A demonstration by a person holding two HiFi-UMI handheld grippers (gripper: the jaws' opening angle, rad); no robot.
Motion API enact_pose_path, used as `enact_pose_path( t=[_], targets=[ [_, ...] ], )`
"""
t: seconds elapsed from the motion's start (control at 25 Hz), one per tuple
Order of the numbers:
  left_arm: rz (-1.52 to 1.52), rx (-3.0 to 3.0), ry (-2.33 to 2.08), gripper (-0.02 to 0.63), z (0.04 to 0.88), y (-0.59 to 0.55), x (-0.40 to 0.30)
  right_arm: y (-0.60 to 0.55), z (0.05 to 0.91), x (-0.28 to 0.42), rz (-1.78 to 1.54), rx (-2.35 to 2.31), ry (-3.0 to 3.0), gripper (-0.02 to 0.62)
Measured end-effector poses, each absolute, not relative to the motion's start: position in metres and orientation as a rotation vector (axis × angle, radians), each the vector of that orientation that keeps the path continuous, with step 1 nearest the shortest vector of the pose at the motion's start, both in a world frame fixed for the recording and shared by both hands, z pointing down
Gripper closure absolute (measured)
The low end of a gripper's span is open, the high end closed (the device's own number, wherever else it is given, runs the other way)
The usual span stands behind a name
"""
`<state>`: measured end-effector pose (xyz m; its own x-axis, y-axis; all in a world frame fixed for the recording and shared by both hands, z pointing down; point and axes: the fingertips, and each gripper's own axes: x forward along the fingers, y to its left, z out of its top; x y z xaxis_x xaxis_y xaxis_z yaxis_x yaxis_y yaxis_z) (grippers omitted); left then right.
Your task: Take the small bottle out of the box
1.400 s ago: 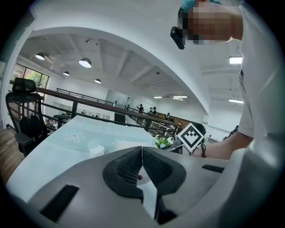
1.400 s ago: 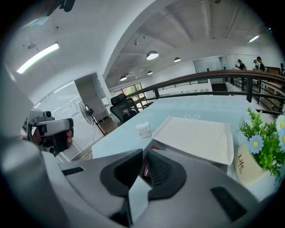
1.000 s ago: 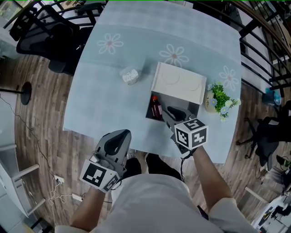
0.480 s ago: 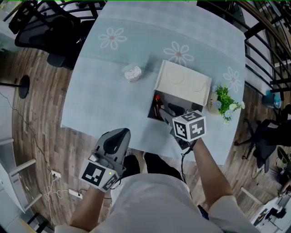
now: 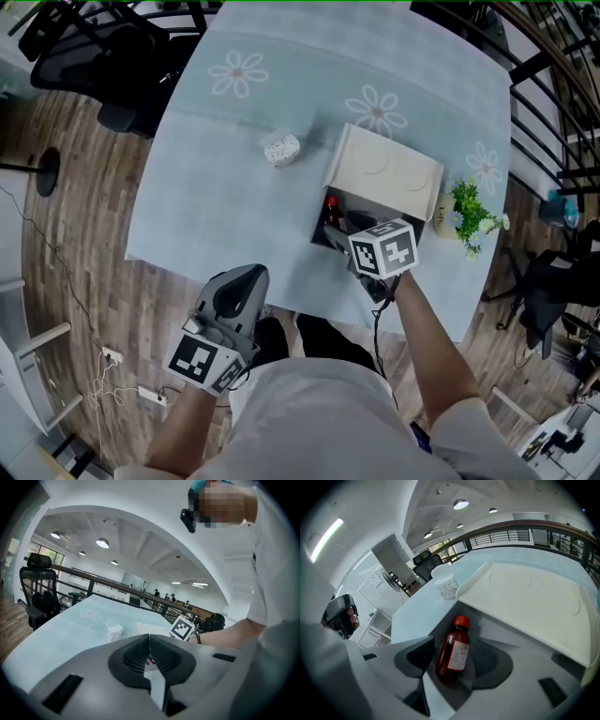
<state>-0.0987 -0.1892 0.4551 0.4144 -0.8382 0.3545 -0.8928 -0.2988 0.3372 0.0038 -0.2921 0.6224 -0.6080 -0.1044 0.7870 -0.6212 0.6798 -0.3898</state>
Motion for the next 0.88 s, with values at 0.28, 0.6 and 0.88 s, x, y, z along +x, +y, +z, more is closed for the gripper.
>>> enact_pose_path(
  t=[0.28, 0.6, 0.88],
  targets=[
    [0.154, 2.178, -1.482, 0.584, 0.455, -0.184, -0.11, -0.291, 0.638, 0.0, 0.817, 0.554, -2.025, 0.356],
    [0.154, 2.176, -1.479, 0.586, 0.457, -0.181, -0.114, -0.29, 0.647, -0.001, 0.829, 0.57, -1.965, 0.356],
    [0.159, 2.186, -1.471, 0.584, 0.456, -0.181, -0.113, -0.291, 0.648, 0.0, 0.843, 0.59, -1.96, 0.361]
  ],
)
